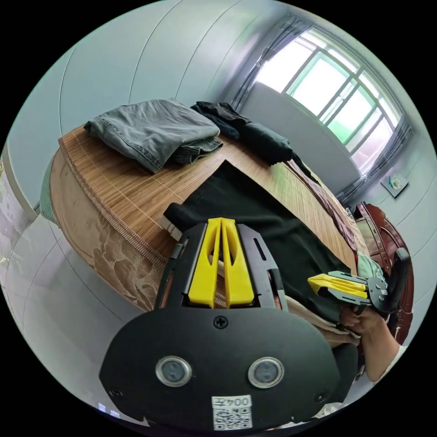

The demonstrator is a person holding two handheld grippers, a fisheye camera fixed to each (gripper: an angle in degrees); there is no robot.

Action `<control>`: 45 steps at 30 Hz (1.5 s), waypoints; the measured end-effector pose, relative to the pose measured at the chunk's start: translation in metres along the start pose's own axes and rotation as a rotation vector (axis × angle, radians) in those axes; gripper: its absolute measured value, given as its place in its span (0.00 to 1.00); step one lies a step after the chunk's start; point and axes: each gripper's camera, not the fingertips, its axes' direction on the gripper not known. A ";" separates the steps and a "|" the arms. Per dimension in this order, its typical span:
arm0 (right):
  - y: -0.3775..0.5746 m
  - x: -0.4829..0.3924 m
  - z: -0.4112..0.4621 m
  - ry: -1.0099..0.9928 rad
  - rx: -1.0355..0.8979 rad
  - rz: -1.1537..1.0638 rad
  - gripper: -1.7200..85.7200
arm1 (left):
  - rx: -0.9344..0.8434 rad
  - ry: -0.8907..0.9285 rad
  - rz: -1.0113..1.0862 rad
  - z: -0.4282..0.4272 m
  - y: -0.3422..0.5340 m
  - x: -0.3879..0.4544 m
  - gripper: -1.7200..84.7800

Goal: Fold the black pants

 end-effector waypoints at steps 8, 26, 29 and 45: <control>-0.032 -0.060 0.013 -0.049 0.067 -0.067 0.11 | 0.146 0.017 -0.243 -0.045 0.018 -0.072 0.02; -0.148 -0.082 0.097 -0.006 0.043 -0.049 0.05 | -0.075 0.403 -0.396 -0.060 0.007 -0.147 0.18; -0.148 -0.072 0.086 -0.063 0.098 -0.014 0.05 | -0.085 0.571 -0.424 -0.051 0.003 -0.148 0.21; -0.185 -0.045 0.104 0.022 0.001 -0.035 0.12 | 0.146 0.358 -0.142 -0.061 -0.019 -0.055 0.07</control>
